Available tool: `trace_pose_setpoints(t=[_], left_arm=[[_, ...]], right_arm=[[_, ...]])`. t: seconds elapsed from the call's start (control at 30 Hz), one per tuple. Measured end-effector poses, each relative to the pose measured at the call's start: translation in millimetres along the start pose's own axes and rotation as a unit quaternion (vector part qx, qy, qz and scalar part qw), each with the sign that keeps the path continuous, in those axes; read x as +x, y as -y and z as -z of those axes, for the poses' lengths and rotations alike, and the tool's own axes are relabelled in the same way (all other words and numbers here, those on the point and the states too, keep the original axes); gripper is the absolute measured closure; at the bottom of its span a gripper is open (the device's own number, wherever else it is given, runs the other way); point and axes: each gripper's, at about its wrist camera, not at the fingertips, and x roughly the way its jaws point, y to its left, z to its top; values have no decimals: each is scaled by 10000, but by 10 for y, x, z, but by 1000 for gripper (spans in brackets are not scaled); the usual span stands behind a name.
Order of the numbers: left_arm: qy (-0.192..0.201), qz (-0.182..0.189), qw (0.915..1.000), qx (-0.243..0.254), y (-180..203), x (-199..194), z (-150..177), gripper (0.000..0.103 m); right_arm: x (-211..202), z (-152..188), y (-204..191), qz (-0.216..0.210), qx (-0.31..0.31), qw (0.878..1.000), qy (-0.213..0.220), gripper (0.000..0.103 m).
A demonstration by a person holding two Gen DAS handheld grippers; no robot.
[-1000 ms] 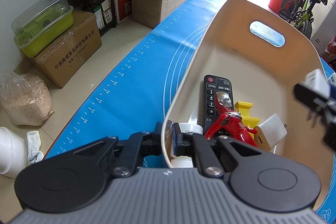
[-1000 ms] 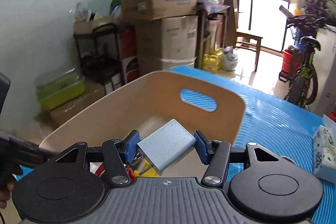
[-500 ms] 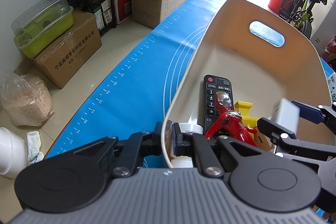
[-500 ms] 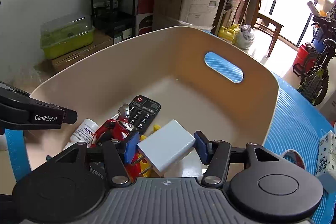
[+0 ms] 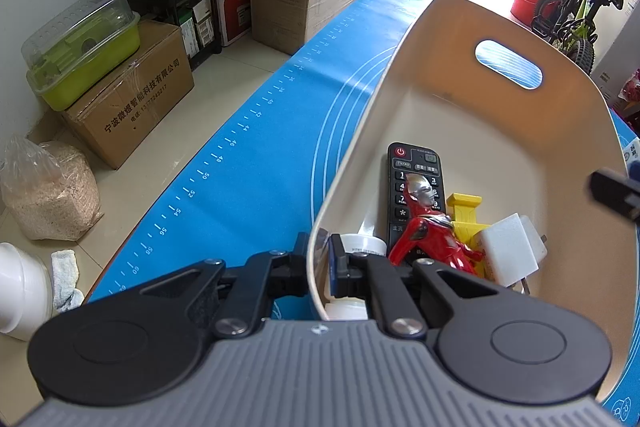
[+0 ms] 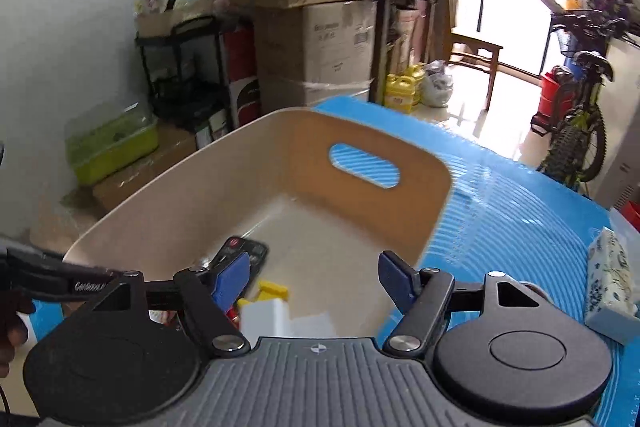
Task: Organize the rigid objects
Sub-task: 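Carry the second charger into the basket and open the right tool, then move the right tool to the tape roll and grasp its rim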
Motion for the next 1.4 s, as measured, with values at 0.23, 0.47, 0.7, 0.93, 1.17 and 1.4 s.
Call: trace_pose_setpoints(t=[0.23,0.47,0.7,0.93,1.17,1.4], left_arm=[[0,-6,10000,2,-1,0,-1,92],[-4,5,10000,-5,-1,-4,0,92],[-3,3,10000,-6,0,-4,1,92],[-3,-1,10000,-2,-1,-5,-3,92],[-6,1,10000,-8,-1,-6,-5,92],[-12,6,10000,-7,4,-13,-4,92]], right_arm=[[-1,102,556,617,163,9979,-56,22],[14,262,1028,532,800,9954,36,12],[162,395,1253,857,751,9934,-96,12],[513,620,1224,942,307,9931,-626,22],[721,667,1123,888,-119,9936,-693,37],[845,641,1018,1084,-478,9903,-729,55]])
